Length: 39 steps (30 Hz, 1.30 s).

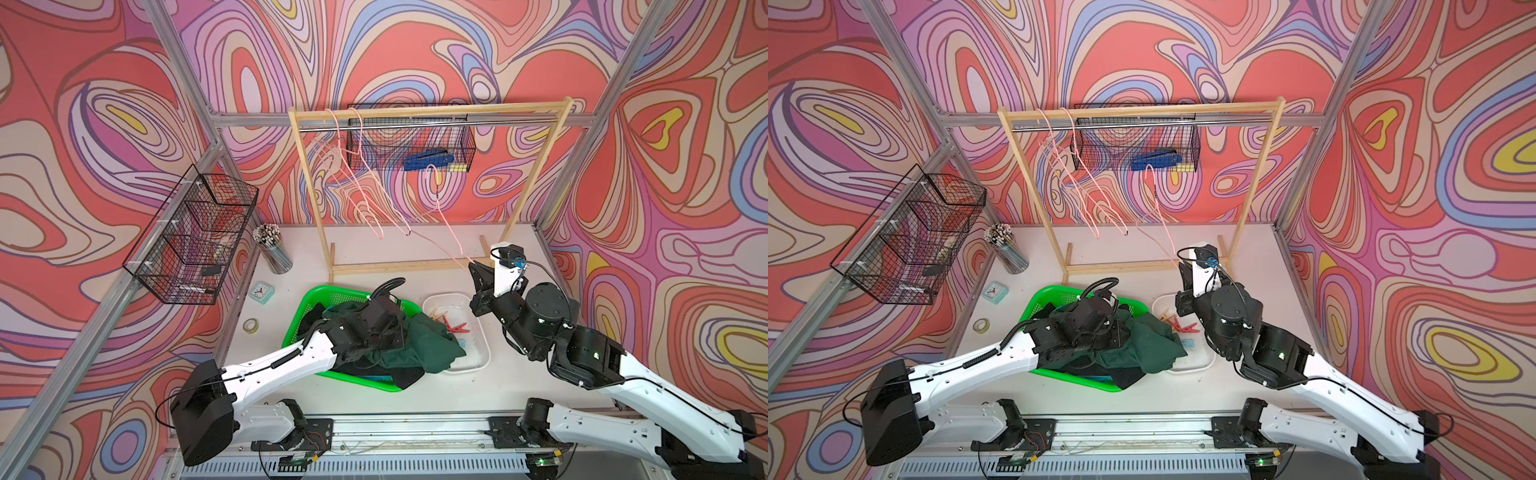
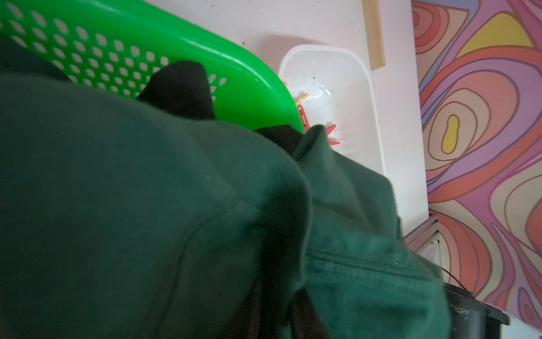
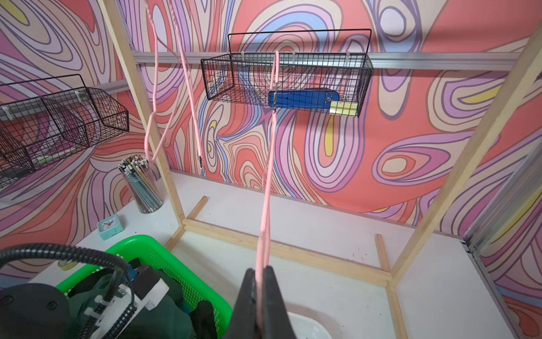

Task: Remove the clothespins securing t-shirts to the hanger
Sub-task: Adjust the T-shirt in the basket.

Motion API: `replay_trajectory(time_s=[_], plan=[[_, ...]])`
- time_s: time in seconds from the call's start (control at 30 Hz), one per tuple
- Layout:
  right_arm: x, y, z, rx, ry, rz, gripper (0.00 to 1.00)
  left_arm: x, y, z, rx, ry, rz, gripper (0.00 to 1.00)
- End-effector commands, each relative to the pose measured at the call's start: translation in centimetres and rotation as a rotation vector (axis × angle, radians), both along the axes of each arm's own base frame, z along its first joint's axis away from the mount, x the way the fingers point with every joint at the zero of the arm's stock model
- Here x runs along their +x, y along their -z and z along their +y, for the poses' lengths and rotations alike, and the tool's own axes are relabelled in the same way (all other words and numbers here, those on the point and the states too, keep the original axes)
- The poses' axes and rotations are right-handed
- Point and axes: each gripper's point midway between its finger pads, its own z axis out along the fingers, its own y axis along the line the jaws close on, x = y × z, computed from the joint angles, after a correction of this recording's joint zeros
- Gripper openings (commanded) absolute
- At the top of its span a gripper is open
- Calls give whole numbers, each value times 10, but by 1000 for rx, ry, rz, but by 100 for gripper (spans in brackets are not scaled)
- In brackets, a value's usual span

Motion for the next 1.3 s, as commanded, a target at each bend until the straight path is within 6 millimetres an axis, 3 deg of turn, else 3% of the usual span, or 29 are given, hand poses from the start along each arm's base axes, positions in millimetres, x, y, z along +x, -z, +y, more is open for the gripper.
replay_trajectory(time_s=[0.0,0.3,0.83,1.27], plan=[[0,-26,-1,49,-6,-48,0,3,24,18,68,-29,39,29],[-4,-58,-3,84,-19,-113,0,10,50,40,160,-51,75,39],[-9,-90,-7,100,-28,-170,0,7,112,64,350,-53,201,39],[-9,-109,-3,100,-46,-204,0,14,127,69,379,-52,244,41]])
